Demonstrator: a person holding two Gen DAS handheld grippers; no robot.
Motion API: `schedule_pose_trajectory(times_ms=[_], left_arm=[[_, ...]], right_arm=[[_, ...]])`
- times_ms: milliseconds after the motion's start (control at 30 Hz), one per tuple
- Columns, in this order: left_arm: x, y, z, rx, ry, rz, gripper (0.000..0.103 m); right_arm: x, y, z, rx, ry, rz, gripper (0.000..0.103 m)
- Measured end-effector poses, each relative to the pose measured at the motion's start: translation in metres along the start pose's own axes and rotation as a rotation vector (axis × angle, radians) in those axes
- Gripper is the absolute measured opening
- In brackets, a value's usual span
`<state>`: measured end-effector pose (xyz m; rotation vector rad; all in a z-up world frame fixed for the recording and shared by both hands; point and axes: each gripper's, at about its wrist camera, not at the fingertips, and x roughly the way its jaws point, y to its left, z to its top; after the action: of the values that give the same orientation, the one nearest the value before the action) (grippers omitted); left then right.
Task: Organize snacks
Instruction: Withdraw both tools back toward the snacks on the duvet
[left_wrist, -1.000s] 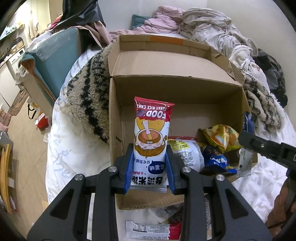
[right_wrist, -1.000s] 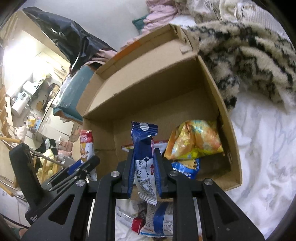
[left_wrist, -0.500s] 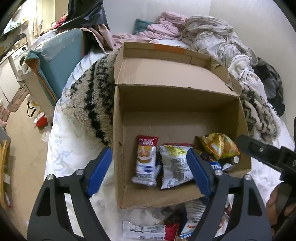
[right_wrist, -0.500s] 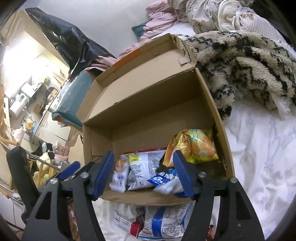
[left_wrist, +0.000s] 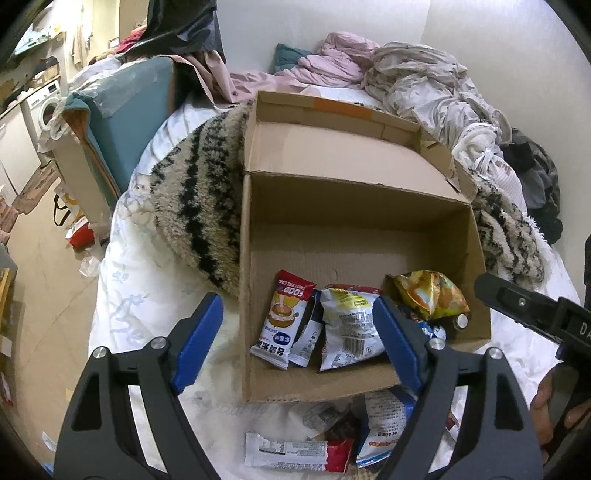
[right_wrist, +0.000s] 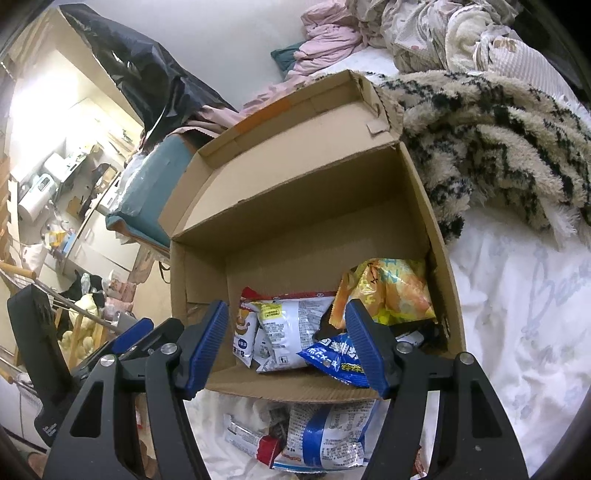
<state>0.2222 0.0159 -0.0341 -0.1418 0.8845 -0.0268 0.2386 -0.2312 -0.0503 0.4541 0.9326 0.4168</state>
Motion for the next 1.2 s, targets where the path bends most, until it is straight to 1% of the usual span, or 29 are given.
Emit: schedule_pose_trajectory(times_ms=[167, 200, 267, 367, 433, 467, 567, 700, 800, 900, 1000, 1200], left_arm=[[-0.018, 0.007, -0.002, -0.007, -0.016, 0.024, 0.081], [-0.021, 0.009, -0.002, -0.02, -0.012, 0.022, 0.081], [-0.027, 0.012, -0.001, -0.035, -0.004, -0.004, 0.081], [-0.04, 0.014, -0.004, -0.037, -0.031, 0.003, 0.081], [-0.047, 0.016, -0.007, -0.044, -0.033, 0.003, 0.081], [-0.049, 0.017, -0.009, -0.043, -0.03, 0.002, 0.083], [-0.056, 0.02, -0.014, -0.031, -0.031, 0.014, 0.093], [-0.066, 0.022, -0.018, -0.009, -0.046, 0.03, 0.094], [-0.071, 0.025, -0.026, -0.029, -0.028, 0.018, 0.094], [-0.074, 0.027, -0.034, -0.031, -0.004, 0.026, 0.094], [-0.077, 0.025, -0.043, -0.014, 0.02, 0.031, 0.094], [-0.085, 0.025, -0.058, -0.008, 0.033, 0.024, 0.094]], right_arm=[[-0.016, -0.003, -0.009, 0.005, 0.006, -0.023, 0.069], [-0.018, -0.004, -0.01, 0.005, 0.007, -0.025, 0.069], [-0.025, -0.003, -0.012, -0.003, 0.009, -0.038, 0.069], [-0.033, -0.001, -0.015, -0.015, 0.01, -0.046, 0.069], [-0.038, 0.001, -0.02, -0.031, 0.009, -0.058, 0.069], [-0.041, 0.002, -0.023, -0.041, 0.01, -0.067, 0.069], [-0.051, 0.002, -0.032, -0.046, 0.01, -0.077, 0.069], [-0.063, -0.002, -0.044, -0.035, 0.017, -0.088, 0.069], [-0.071, -0.004, -0.051, -0.015, 0.024, -0.089, 0.069], [-0.075, -0.005, -0.058, -0.012, 0.034, -0.106, 0.069], [-0.075, -0.007, -0.067, -0.025, 0.06, -0.172, 0.069], [-0.077, -0.017, -0.073, 0.015, 0.08, -0.176, 0.069]])
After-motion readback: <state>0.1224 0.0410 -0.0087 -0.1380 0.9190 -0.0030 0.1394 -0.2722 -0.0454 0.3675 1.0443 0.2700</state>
